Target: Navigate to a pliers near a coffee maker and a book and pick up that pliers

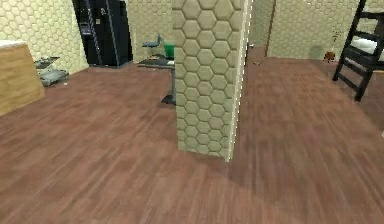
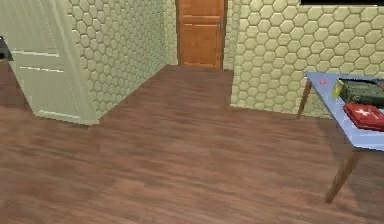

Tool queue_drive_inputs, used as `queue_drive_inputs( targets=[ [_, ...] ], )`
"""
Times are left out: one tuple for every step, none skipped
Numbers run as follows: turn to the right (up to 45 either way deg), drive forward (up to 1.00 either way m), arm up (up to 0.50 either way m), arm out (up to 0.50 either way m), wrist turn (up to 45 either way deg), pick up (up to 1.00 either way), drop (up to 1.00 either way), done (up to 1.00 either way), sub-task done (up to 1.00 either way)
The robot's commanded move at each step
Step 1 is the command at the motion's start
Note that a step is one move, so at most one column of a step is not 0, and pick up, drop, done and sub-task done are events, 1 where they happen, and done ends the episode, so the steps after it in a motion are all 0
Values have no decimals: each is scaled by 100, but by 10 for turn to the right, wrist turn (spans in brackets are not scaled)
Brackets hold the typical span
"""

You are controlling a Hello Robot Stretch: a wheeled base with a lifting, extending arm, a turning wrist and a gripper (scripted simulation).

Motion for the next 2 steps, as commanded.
queue_drive_inputs(
  targets=[
    [150, 0, 0, 0, 0, 0, 0, 0, 0],
    [0, 45, 0, 0, 0, 0, 0, 0, 0]
  ],
)
